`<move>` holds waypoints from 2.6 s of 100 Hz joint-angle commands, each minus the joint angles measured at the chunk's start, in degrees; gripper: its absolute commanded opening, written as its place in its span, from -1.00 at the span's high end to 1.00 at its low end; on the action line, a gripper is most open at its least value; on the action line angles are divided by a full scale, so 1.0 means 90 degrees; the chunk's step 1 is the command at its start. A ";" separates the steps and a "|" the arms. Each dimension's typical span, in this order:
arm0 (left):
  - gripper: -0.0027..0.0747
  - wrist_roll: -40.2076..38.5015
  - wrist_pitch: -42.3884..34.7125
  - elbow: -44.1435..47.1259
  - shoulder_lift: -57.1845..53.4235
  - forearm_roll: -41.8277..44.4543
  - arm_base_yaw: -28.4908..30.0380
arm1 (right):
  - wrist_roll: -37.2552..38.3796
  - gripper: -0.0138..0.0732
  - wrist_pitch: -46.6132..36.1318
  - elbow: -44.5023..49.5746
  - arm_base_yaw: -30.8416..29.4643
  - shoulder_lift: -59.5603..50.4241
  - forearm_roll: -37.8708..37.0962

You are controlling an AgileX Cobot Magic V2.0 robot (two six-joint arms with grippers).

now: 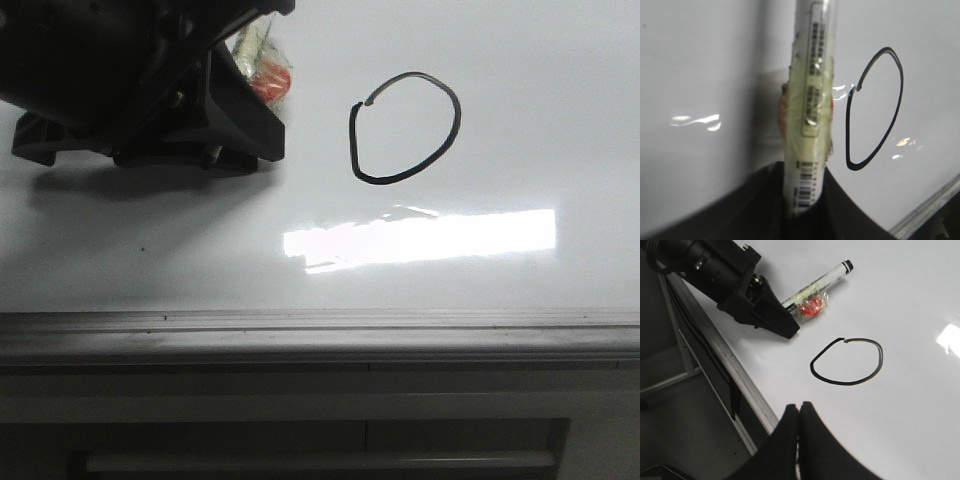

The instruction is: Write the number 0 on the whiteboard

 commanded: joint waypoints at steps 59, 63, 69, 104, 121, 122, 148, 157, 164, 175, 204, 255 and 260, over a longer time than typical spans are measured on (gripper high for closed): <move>0.48 -0.0046 -0.0470 -0.0106 0.0460 -0.0042 0.0007 | 0.0088 0.84 -0.0511 -0.0162 -0.0034 -0.0012 -0.0123; 0.46 -0.0046 -0.0470 -0.0106 0.0460 -0.0042 0.0007 | 0.0101 0.84 -0.0511 -0.0162 -0.0034 -0.0012 -0.0123; 0.33 -0.0046 -0.0470 -0.0106 0.0460 -0.0042 0.0007 | 0.0110 0.84 -0.0511 -0.0162 -0.0034 -0.0012 -0.0123; -0.57 0.0017 -0.0544 -0.0106 0.0113 -0.0028 0.0007 | 0.0110 0.84 -0.0791 -0.0162 -0.0034 -0.0012 -0.0262; -0.41 0.0017 -0.0642 -0.0106 -0.0691 0.0282 0.0007 | 0.0110 0.84 -0.1356 -0.0162 -0.0034 -0.0119 -0.0406; -0.40 0.0017 -0.0642 -0.0106 -0.0729 0.0300 0.0007 | 0.0110 0.84 -0.1370 -0.0162 -0.0034 -0.0128 -0.0428; 0.03 0.0049 -0.0551 -0.0032 -0.2161 0.1082 0.0007 | 0.0110 0.84 -0.1324 -0.0156 -0.0034 -0.0565 -0.0615; 0.42 0.0370 -0.0442 0.0122 -0.2712 0.1726 0.0007 | 0.0110 0.84 -0.1294 0.0063 -0.0034 -0.0950 -0.0713; 0.69 0.0721 -0.0300 0.0296 -0.3172 0.2349 0.0007 | 0.0188 0.84 -0.1318 0.0436 -0.0034 -0.1376 -0.0905; 0.98 0.0878 -0.0067 0.0738 -0.3866 0.3037 0.0007 | 0.0900 0.84 -0.1378 0.1203 -0.0034 -0.2226 -0.1642; 0.98 0.0863 -0.0025 0.1792 -0.4510 0.2691 0.0007 | 0.1958 0.84 -0.1342 0.2501 -0.0034 -0.4120 -0.2335; 0.98 0.0863 0.0038 0.1856 -0.4497 0.2209 0.0007 | 0.1958 0.84 -0.1207 0.2578 -0.0034 -0.4361 -0.2335; 0.98 0.0863 0.0038 0.1856 -0.4497 0.2209 0.0007 | 0.1958 0.84 -0.1207 0.2578 -0.0034 -0.4361 -0.2335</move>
